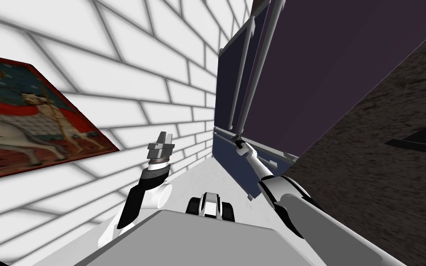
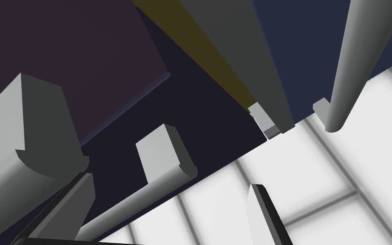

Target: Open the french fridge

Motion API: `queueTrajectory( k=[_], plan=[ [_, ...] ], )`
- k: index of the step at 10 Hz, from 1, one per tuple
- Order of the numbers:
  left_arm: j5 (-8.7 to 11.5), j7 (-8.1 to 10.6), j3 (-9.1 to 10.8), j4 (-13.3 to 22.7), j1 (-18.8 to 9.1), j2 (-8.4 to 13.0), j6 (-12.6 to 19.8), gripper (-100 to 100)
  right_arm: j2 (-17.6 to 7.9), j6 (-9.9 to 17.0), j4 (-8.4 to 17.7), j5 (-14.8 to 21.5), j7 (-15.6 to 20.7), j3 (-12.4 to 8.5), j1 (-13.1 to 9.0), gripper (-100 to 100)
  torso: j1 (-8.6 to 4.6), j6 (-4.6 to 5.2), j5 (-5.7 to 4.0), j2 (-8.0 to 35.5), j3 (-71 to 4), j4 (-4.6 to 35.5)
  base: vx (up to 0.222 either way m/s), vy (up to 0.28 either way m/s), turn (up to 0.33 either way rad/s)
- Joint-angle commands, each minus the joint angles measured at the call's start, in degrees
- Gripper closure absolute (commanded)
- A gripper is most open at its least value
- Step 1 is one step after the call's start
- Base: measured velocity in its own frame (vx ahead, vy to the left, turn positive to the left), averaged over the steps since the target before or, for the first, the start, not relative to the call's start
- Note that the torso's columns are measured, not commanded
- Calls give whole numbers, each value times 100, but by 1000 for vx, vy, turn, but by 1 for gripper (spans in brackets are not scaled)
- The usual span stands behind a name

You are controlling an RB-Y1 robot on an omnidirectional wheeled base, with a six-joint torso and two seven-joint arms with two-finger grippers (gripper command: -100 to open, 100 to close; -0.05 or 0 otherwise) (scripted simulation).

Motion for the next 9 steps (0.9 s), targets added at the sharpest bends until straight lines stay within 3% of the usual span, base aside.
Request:
queueTrajectory(
  k=[1, 5, 7, 8, 9],
  plan=[
    [0, 0, 0, 0, 0, 0, 0, 0, -146, 166, 148, 20, 326, -120, -274, -100, -15, 14, 6, -11, -8, 23, -28, -33, 28],
    [0, 0, 0, 0, 1, 0, 0, 0, -244, 248, 294, 21, 525, -201, -476, -100, -37, 23, 4, -30, -19, 31, -4, -32, 7],
    [0, 0, 0, 0, 1, 0, 0, 0, -137, 248, 341, -58, 515, -60, -416, -100, -23, 13, 0, -34, -22, 10, -22, 10, 29],
    [0, 0, 0, 0, 1, 0, 0, 0, -94, 241, 349, -62, 513, -30, -381, 100, -17, 15, 2, -19, -13, 15, -16, 13, 10],
    [0, 0, 0, 0, 1, 0, 0, 0, -55, 215, 356, -120, 499, 92, -429, 100, -10, 4, -2, -5, -3, 1, -64, -51, 96]
  ],
)
